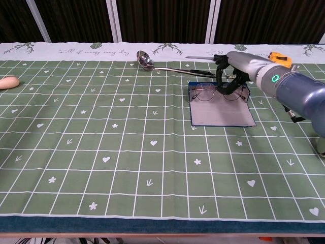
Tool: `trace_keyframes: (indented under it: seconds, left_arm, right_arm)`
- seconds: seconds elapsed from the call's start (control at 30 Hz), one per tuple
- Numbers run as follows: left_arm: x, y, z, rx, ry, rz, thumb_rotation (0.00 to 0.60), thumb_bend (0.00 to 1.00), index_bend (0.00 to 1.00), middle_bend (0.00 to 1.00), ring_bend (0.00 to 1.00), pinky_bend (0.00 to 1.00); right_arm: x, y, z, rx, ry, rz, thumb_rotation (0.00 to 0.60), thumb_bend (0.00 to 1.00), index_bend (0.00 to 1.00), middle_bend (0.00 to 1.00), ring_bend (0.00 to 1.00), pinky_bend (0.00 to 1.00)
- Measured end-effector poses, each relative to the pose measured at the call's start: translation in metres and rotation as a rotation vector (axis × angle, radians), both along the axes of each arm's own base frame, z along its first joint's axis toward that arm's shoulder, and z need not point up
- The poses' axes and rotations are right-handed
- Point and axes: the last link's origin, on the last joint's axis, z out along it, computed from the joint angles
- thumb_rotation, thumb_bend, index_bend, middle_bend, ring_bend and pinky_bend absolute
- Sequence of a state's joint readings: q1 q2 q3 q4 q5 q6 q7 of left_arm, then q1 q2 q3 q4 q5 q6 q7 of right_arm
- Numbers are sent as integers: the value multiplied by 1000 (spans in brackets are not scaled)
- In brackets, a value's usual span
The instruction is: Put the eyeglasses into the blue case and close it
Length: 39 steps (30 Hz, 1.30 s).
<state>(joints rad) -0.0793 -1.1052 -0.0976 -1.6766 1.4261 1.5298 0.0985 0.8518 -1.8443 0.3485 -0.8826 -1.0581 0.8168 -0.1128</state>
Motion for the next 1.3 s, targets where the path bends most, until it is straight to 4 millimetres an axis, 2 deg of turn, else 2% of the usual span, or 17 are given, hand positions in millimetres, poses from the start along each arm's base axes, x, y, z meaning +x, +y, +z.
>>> trace_keyframes:
  seconds: [0.27, 0.43, 0.57, 0.73, 1.07, 1.17, 1.2, 1.27, 1.3]
  left_arm:
    - [0, 0, 0, 1, 1, -2, 600, 311, 88, 0, 0, 0]
    - [0, 0, 0, 2, 1, -1, 600, 311, 88, 0, 0, 0]
    - [0, -1, 0, 2, 1, -1, 600, 311, 88, 0, 0, 0]
    - [0, -1, 1, 5, -1, -1, 600, 311, 87, 0, 0, 0]
    - [0, -1, 1, 4, 1, 3, 600, 311, 88, 0, 0, 0]
    - [0, -1, 0, 2, 4, 2, 600, 311, 88, 0, 0, 0]
    - [0, -1, 0, 2, 5, 1, 600, 311, 87, 0, 0, 0]
    - [0, -2, 0, 2, 5, 0, 600, 311, 87, 0, 0, 0]
    - [0, -2, -1, 2, 5, 1, 600, 311, 88, 0, 0, 0]
  right_arm:
    - [-2, 0, -5, 19, 7, 12, 600, 452, 653, 113, 83, 211]
    - [0, -4, -6, 16, 24, 21, 600, 394, 493, 110, 74, 211]
    - [0, -7, -7, 15, 37, 11, 600, 367, 415, 108, 71, 211]
    - [-2, -9, -6, 20, 61, -3, 600, 312, 268, 104, 66, 211]
    - [13, -1, 3, -4, -17, 8, 600, 296, 207, 120, 90, 211]
    - [19, 8, 8, -13, -58, 29, 600, 297, 197, 207, 201, 248]
    - [20, 12, 9, -13, -69, 35, 600, 305, 197, 284, 279, 311]
    - [23, 22, 12, -8, -88, 50, 600, 345, 201, 465, 486, 516]
    - [24, 27, 13, -6, -93, 56, 600, 382, 206, 585, 639, 675]
